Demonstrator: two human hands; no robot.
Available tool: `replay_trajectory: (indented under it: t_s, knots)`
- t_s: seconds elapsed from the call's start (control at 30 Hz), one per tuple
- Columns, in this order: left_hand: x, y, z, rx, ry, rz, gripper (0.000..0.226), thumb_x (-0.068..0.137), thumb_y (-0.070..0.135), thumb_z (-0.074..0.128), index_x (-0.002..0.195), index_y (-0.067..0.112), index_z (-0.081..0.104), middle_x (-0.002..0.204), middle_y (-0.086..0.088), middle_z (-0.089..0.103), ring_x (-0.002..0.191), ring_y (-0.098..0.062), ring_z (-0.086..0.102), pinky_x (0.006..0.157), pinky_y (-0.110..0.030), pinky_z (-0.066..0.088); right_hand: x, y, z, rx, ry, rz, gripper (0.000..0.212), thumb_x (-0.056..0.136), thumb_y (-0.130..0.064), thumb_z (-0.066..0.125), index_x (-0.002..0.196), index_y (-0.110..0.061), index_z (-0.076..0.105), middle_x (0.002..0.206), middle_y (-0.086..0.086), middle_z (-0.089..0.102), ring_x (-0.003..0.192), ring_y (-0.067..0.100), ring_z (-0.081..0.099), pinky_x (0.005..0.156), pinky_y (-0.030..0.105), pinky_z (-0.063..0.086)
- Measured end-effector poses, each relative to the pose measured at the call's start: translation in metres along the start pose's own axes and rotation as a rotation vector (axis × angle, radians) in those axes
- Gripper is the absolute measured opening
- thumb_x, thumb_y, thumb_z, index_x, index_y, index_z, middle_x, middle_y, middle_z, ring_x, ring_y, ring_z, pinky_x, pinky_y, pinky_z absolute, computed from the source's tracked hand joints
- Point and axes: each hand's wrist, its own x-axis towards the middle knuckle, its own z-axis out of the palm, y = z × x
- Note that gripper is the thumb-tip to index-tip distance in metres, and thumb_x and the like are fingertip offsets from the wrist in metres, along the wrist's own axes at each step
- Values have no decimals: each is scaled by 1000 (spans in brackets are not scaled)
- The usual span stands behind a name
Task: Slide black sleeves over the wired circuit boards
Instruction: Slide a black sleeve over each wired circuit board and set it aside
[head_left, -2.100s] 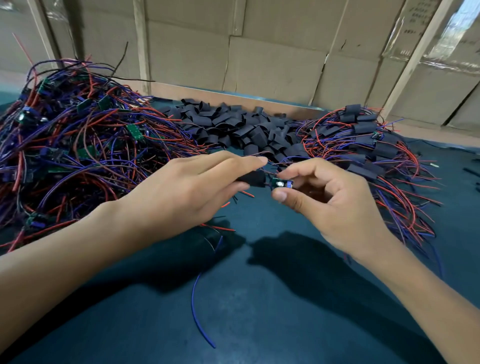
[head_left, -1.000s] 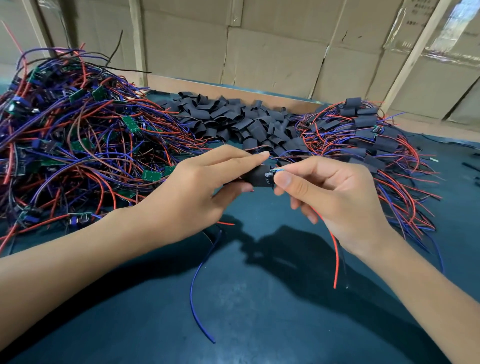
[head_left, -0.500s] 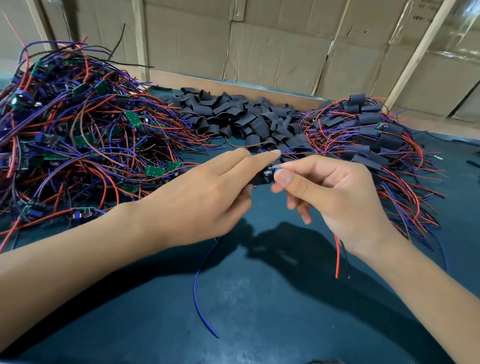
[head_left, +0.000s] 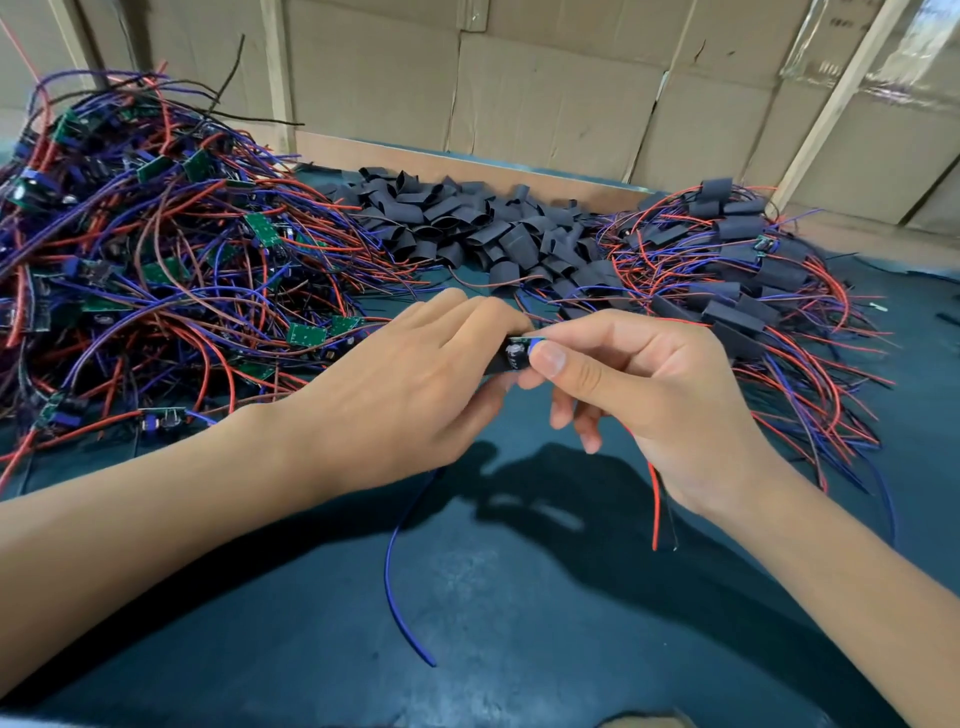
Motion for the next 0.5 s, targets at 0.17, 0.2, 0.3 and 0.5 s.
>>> replay_trajectory:
  t_s: [0.17,0.2,0.3,0.5]
  knots:
    - [0,-1,-1,-71,25,1,29,92,9,52,120,4,56,97,-7,60,89,-29,54,81,-46,48,0,2,3,16,17,28,8,89,-25,73,89,-21,80,85,9,76,58,19,62,42,29,45]
    - [-1,-1,-1,-75,32,9,31,93,10,52,123,3,55,96,-6,60,90,-29,55,82,-47,48,-1,2,4,18,24,36,9,89,-25,73,87,-21,80,82,8,76,58,19,62,42,29,45]
    - [0,-2,-2,-65,48,44,41,95,11,53,134,1,51,94,-1,56,90,-29,57,82,-49,49,-1,2,6,-8,33,28,7,86,-27,77,84,-21,80,74,4,72,57,18,61,42,28,45]
    - [0,1,-2,-14,28,135,48,93,6,56,139,-1,47,103,-6,63,87,-28,58,76,-37,52,-2,-1,9,55,24,77,11,74,-23,86,76,-20,75,65,0,68,47,21,59,37,28,44]
